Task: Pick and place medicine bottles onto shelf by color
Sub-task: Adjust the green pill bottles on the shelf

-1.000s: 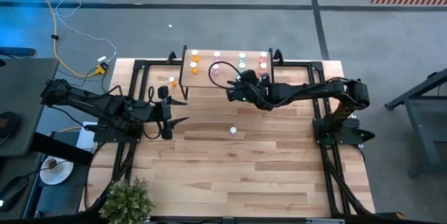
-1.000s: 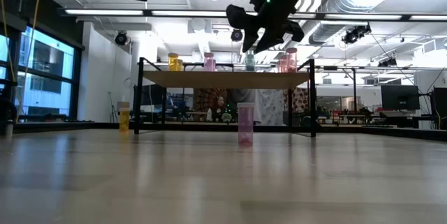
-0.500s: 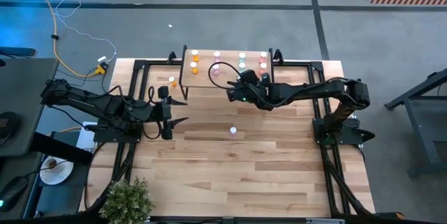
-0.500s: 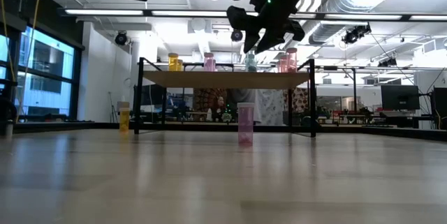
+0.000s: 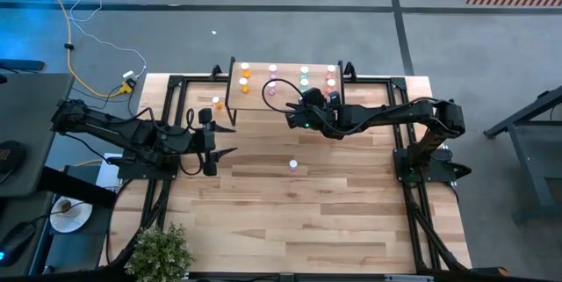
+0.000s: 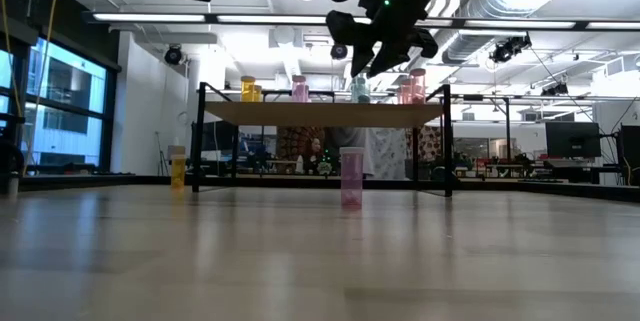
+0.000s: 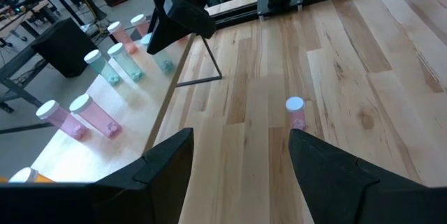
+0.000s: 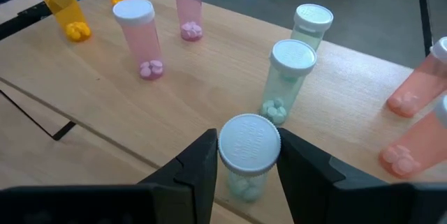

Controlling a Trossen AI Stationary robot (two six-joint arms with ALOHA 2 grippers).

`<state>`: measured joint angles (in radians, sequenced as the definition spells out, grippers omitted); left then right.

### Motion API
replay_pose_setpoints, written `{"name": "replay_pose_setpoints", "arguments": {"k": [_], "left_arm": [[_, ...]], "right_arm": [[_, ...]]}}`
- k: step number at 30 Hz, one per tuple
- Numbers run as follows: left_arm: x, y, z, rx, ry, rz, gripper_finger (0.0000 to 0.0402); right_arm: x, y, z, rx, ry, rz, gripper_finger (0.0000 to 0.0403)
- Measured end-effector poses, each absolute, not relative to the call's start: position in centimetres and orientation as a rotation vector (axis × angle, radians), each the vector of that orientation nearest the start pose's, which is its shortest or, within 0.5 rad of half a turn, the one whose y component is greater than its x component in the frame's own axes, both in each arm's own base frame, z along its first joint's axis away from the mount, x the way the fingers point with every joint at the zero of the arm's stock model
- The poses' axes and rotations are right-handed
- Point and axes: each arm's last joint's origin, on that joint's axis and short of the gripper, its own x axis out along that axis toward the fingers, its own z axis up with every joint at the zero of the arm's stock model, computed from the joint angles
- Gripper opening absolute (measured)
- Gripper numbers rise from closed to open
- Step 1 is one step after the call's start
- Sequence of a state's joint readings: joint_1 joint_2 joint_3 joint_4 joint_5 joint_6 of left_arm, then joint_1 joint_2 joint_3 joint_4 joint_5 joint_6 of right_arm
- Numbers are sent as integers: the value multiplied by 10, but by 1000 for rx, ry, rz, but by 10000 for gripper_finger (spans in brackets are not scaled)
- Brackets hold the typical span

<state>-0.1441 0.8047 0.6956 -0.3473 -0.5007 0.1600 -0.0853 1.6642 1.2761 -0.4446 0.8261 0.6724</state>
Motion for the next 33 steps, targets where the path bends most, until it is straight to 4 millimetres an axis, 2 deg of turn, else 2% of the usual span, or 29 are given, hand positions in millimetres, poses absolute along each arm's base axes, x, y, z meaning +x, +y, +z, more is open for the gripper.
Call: {"name": "replay_pose_setpoints", "arguments": {"k": [16, 26, 33], "left_arm": [[171, -11, 286, 301, 463, 315, 225], [171, -11, 286, 301, 463, 315, 225], [171, -11, 286, 301, 463, 315, 225]], "right_arm": [[350, -51, 265, 282, 473, -1073, 129], [350, -51, 265, 281, 473, -1075, 180], [349, -52, 265, 273, 466, -1087, 195]]}}
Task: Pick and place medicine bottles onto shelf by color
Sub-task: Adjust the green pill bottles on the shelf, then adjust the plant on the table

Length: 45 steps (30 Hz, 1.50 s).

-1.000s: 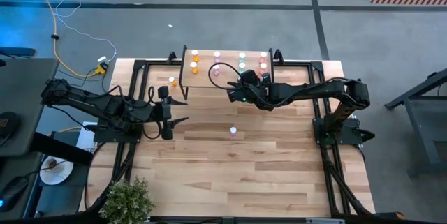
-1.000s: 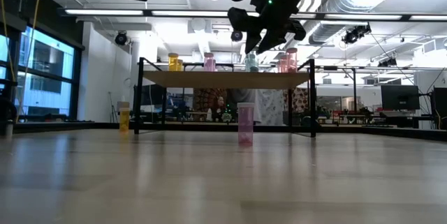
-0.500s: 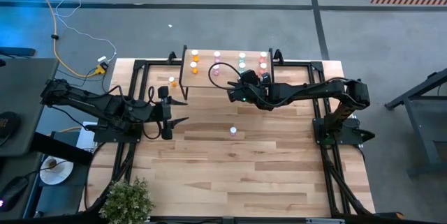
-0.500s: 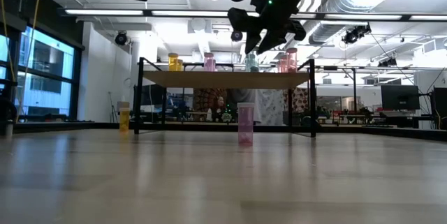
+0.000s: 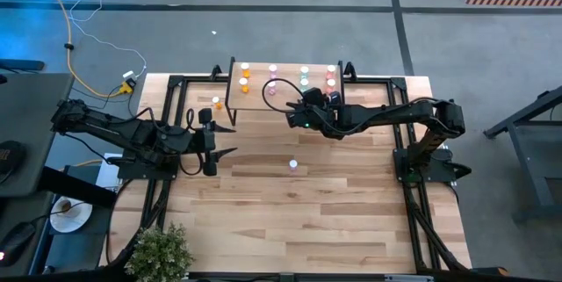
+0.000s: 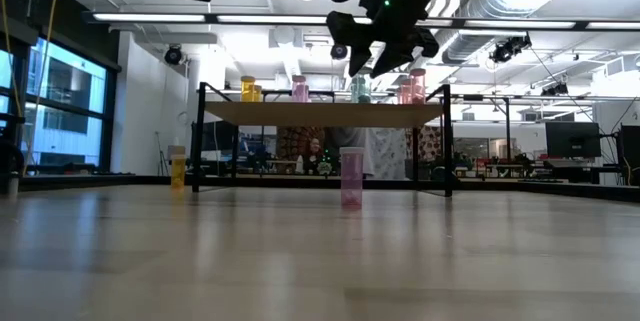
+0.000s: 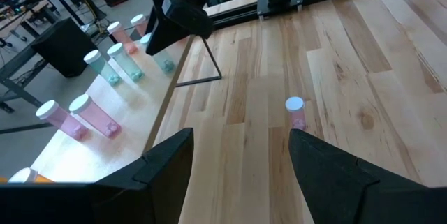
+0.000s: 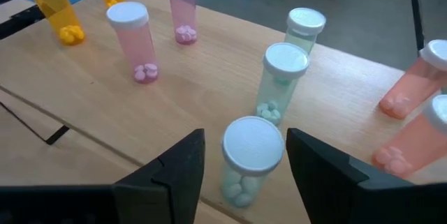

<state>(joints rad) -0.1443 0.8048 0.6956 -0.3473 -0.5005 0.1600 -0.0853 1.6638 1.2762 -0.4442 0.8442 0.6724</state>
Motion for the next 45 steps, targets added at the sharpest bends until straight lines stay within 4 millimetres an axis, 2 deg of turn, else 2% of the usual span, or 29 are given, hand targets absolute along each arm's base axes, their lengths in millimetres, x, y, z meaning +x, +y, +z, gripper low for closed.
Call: {"name": "replay_pose_setpoints", "arguments": {"k": [30, 38, 45], "left_arm": [[171, -11, 286, 301, 464, 315, 225], [171, -11, 286, 302, 464, 315, 225], [171, -11, 286, 302, 464, 315, 225]], "right_arm": [[353, -53, 275, 220, 396, -1086, 195], [338, -51, 304, 205, 331, -1075, 195], [329, -48, 319, 217, 352, -941, 195]]}}
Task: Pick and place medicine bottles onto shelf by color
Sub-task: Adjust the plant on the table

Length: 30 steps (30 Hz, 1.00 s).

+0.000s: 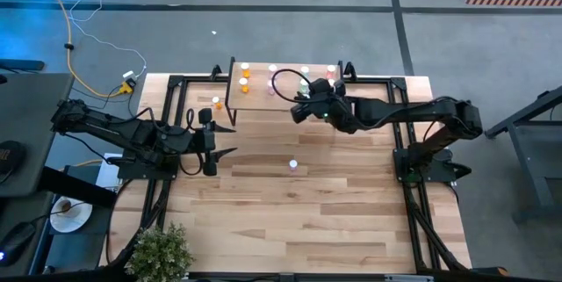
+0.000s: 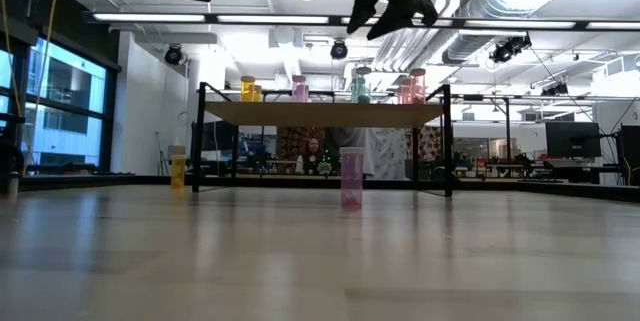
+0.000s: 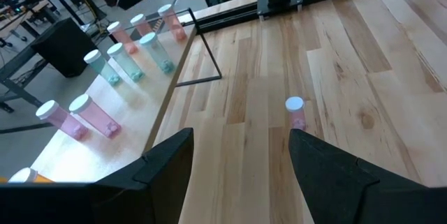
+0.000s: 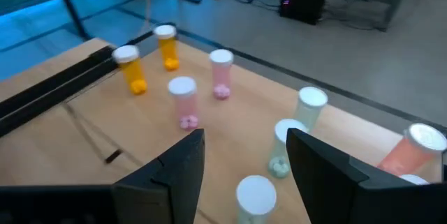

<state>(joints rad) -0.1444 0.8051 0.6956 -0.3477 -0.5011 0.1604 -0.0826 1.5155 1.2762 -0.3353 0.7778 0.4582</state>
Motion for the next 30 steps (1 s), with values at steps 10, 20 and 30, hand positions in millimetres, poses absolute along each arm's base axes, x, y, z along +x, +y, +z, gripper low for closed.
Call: {"name": "replay_pose_setpoints", "arguments": {"k": [10, 20, 30], "left_arm": [[170, -11, 285, 232, 456, 335, 225], [161, -9, 278, 116, 522, 377, 225], [142, -6, 280, 83, 543, 386, 225]], "right_arm": [[311, -43, 336, 214, 410, -778, 195], [294, -29, 332, 260, 574, -672, 195], [288, 10, 325, 276, 649, -617, 195]]}}
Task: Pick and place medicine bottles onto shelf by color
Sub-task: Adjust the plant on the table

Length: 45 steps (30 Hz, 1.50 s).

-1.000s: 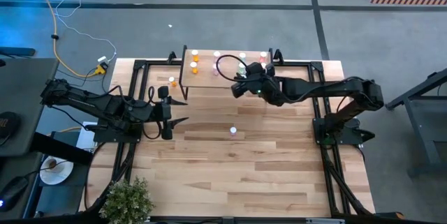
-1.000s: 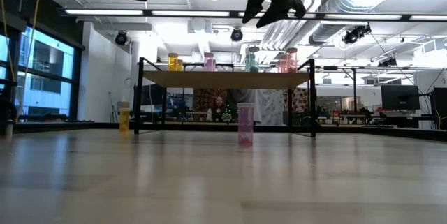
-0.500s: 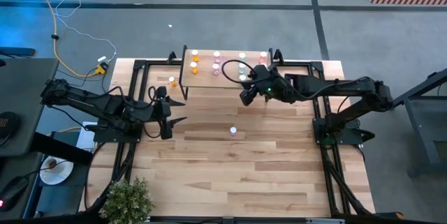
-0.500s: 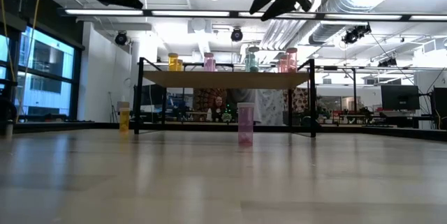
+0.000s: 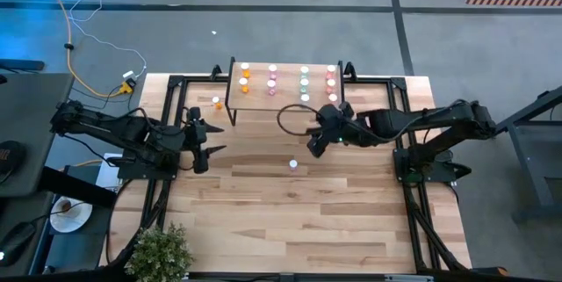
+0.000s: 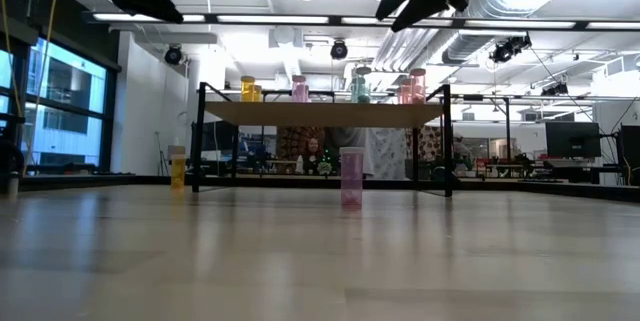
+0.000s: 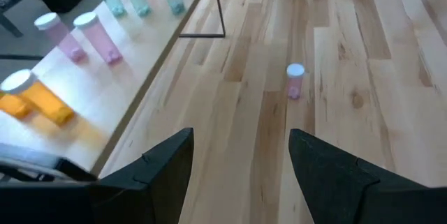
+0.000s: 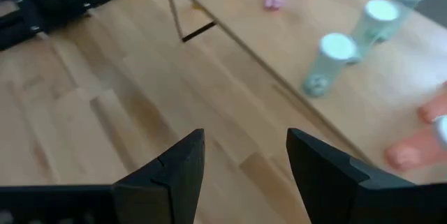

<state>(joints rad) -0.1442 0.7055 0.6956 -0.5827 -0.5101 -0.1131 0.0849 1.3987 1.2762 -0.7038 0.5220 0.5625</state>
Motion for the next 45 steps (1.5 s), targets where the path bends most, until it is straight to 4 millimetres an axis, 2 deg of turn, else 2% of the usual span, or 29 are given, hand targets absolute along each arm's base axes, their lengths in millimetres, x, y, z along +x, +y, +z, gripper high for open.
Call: {"name": "replay_pose_setpoints", "arguments": {"k": [7, 12, 16, 22, 29, 37, 45], "left_arm": [[126, -4, 284, 81, 536, 388, 225], [116, -1, 282, 107, 564, 429, 225], [113, 1, 283, 149, 555, 502, 225], [110, 6, 285, 179, 534, 659, 225], [103, 14, 316, 117, 511, 667, 225], [88, 29, 353, 102, 607, 798, 225], [95, 48, 369, 165, 788, 829, 225]], "right_arm": [[284, 29, 316, 277, 707, -630, 195], [279, 35, 307, 323, 774, -681, 195], [277, 38, 307, 334, 783, -681, 195], [277, 40, 307, 259, 796, -660, 195], [277, 40, 307, 211, 810, -643, 195], [276, 40, 307, 165, 830, -624, 195], [276, 40, 307, 126, 843, -606, 195]]}}
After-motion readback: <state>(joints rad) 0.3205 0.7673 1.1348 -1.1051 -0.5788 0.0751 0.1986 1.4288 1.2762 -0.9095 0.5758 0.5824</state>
